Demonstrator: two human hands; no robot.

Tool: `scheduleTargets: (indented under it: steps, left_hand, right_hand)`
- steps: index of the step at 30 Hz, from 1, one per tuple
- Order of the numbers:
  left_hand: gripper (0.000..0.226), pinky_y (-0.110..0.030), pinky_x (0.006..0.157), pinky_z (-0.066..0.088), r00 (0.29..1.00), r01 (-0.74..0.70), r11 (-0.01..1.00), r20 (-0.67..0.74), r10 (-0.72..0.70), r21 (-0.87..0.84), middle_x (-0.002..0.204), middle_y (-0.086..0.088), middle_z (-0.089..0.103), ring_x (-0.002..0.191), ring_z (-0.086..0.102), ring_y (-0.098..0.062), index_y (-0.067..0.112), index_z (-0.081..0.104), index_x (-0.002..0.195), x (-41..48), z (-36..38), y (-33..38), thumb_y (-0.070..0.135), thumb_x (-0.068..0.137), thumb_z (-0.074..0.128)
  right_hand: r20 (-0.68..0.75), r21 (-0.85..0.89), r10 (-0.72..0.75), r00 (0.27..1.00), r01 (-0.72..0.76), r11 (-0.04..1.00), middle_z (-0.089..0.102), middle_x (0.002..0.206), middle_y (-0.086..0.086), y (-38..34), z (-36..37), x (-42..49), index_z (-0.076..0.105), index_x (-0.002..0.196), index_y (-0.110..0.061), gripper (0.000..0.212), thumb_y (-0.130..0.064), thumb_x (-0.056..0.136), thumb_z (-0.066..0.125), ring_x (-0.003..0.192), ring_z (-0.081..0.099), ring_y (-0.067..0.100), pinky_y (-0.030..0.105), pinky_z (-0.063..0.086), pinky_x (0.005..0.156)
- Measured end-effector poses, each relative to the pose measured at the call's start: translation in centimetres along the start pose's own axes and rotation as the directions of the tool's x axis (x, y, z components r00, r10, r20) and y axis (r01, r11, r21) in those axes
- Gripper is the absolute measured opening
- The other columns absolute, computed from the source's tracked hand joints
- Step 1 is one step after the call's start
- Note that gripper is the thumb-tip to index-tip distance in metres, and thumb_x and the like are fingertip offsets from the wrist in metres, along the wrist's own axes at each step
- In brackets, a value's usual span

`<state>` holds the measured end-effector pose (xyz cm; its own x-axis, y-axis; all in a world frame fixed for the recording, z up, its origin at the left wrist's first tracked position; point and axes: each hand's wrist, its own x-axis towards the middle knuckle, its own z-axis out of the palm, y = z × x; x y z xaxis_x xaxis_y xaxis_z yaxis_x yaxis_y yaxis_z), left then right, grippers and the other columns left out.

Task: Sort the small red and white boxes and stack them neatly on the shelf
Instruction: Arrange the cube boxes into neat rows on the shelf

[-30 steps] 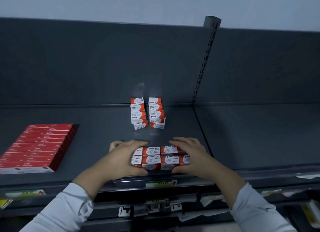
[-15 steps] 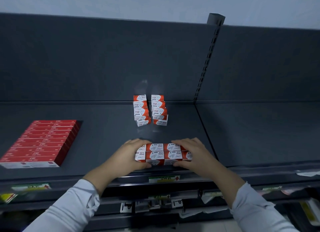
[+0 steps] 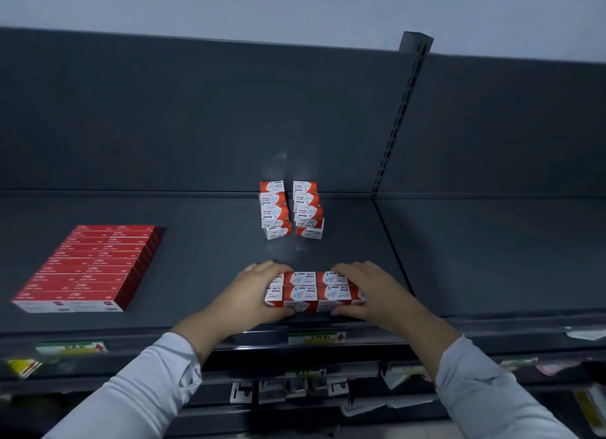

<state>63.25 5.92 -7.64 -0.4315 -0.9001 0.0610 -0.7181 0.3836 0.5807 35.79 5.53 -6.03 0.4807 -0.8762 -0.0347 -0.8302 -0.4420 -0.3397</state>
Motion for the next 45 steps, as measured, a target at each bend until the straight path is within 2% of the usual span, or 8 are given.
scheduleTargets:
  steps: [15, 20, 23, 26, 29, 32, 39, 45]
  left_hand:
    - [0.064, -0.031, 0.099, 0.039, 0.998, 0.022, 0.999, 0.057, -0.024, 0.033, 0.121, 0.023, 0.049, 0.108, 0.046, -0.006, 0.041, 0.043, 0.131, -0.3, -0.8, 0.7, 0.054, 0.076, 0.072]
    - [0.091, -0.034, 0.107, 0.035, 0.985, 0.109, 0.994, 0.133, -0.108, 0.002, 0.131, 0.019, 0.048, 0.121, 0.044, -0.006, 0.038, 0.038, 0.139, 0.3, -2.1, 1.6, 0.075, 0.061, 0.065]
    - [0.107, -0.032, 0.108, 0.037, 0.974, 0.161, 0.984, 0.174, -0.146, -0.075, 0.133, 0.022, 0.047, 0.122, 0.047, -0.003, 0.042, 0.036, 0.140, 0.5, -3.1, 1.9, 0.093, 0.047, 0.058]
    - [0.079, -0.025, 0.100, 0.046, 0.982, 0.179, 0.926, 0.113, -0.149, -0.332, 0.124, 0.017, 0.059, 0.113, 0.056, 0.002, 0.041, 0.050, 0.126, 1.1, -5.0, 1.3, 0.084, 0.060, 0.061]
    - [0.032, -0.023, 0.089, 0.047, 0.980, 0.145, 0.903, -0.067, -0.187, -0.405, 0.103, 0.008, 0.067, 0.096, 0.064, -0.005, 0.028, 0.063, 0.112, 2.9, -7.1, 0.2, 0.043, 0.085, 0.070]
    - [0.029, -0.023, 0.085, 0.048, 0.963, 0.182, 0.932, -0.135, -0.234, -0.312, 0.105, 0.006, 0.066, 0.097, 0.065, -0.014, 0.020, 0.062, 0.112, 5.5, -8.0, -1.7, 0.026, 0.085, 0.073]
    - [0.069, -0.032, 0.105, 0.040, 0.974, 0.221, 0.974, -0.054, -0.218, 0.058, 0.136, 0.000, 0.051, 0.125, 0.048, -0.017, 0.026, 0.043, 0.144, 8.9, -6.8, -3.7, 0.047, 0.084, 0.069]
    - [0.057, -0.036, 0.096, 0.047, 0.976, 0.206, 0.947, -0.119, -0.182, 0.246, 0.131, 0.002, 0.050, 0.116, 0.056, -0.022, 0.032, 0.040, 0.144, 8.8, -6.2, -4.0, 0.036, 0.092, 0.062]
  right_hand:
    - [0.022, -0.070, 0.040, 0.999, -0.038, 0.997, 0.047, 0.134, -0.015, -0.7, -0.4, 0.0, 0.031, 0.141, -0.036, 0.071, -0.065, 0.083, 0.060, 0.114, 0.038, 0.007, 0.026, 0.034, 0.100]
    - [0.047, -0.165, 0.061, 0.997, -0.053, 0.985, 0.047, 0.135, -0.019, -1.5, -1.4, 0.2, 0.032, 0.138, -0.041, 0.069, -0.073, 0.079, 0.050, 0.119, 0.042, 0.009, 0.034, 0.027, 0.104]
    - [0.018, -0.083, 0.081, 0.997, -0.080, 0.993, 0.050, 0.134, -0.018, -2.0, -2.6, 0.5, 0.035, 0.139, -0.041, 0.068, -0.075, 0.080, 0.042, 0.119, 0.045, 0.008, 0.036, 0.031, 0.106]
    - [-0.056, 0.163, 0.136, 0.989, -0.125, 0.979, 0.053, 0.131, -0.015, -2.1, -3.8, 1.6, 0.043, 0.138, -0.034, 0.052, -0.059, 0.092, 0.046, 0.117, 0.050, 0.004, 0.035, 0.042, 0.102]
    - [-0.084, 0.249, 0.204, 0.975, -0.177, 0.952, 0.053, 0.128, -0.011, -1.9, -4.7, 3.6, 0.048, 0.136, -0.029, 0.043, -0.047, 0.096, 0.051, 0.117, 0.050, 0.004, 0.029, 0.044, 0.101]
    - [-0.078, 0.213, 0.253, 0.964, -0.232, 0.949, 0.050, 0.133, -0.005, -1.9, -5.0, 6.0, 0.047, 0.138, -0.025, 0.046, -0.039, 0.095, 0.057, 0.120, 0.048, 0.008, 0.023, 0.039, 0.100]
    - [-0.113, 0.203, 0.346, 0.932, -0.319, 0.926, 0.047, 0.136, 0.003, -2.9, -3.7, 10.1, 0.046, 0.138, -0.023, 0.050, -0.033, 0.092, 0.063, 0.123, 0.049, 0.020, 0.034, 0.043, 0.104]
    - [-0.107, 0.144, 0.361, 0.926, -0.345, 0.928, 0.050, 0.128, 0.004, -3.1, -2.6, 11.4, 0.045, 0.135, -0.026, 0.048, -0.035, 0.090, 0.062, 0.118, 0.050, 0.025, 0.044, 0.047, 0.099]
